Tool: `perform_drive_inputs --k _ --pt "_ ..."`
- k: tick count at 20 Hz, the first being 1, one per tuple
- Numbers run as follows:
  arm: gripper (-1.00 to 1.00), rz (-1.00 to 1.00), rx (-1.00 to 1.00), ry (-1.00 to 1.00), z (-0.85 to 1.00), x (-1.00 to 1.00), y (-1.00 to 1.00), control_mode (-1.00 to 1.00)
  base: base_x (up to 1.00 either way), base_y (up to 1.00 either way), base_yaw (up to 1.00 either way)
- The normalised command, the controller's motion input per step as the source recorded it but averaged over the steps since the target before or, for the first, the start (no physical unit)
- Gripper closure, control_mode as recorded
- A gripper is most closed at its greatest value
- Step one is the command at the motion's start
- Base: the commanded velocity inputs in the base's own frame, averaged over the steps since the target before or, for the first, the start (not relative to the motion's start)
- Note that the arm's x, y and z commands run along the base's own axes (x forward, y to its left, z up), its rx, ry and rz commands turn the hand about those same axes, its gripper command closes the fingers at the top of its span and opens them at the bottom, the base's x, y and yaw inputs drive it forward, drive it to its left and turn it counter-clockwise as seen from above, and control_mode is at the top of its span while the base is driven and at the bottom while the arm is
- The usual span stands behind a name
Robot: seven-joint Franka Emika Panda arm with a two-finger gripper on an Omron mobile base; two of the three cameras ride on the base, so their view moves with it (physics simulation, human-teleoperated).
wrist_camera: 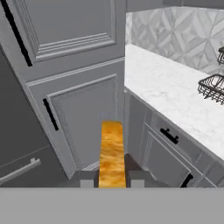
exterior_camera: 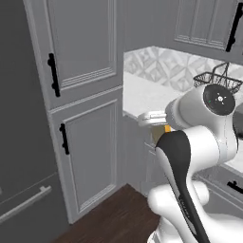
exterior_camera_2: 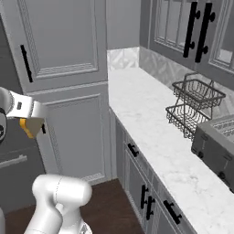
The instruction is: Start the toaster. Once the lever pops up, take the bread to the plate on the dining counter.
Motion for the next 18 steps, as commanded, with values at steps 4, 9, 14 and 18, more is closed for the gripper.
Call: perform_drive_inputs --k 4,9,14,18 --pt "1.0 0.0 0.0 0.0 0.0 0.0 0.0 1.0 0.0 0.0 0.78" --pt "1.0 0.0 0.0 0.0 0.0 0.0 0.0 1.0 0.0 0.0 0.77" --pt "1.0 0.0 0.0 0.0 0.0 0.0 0.0 1.0 0.1 0.0 0.76" --pt "1.0 0.0 0.0 0.0 0.0 0.0 0.0 1.0 0.1 0.0 0.8"
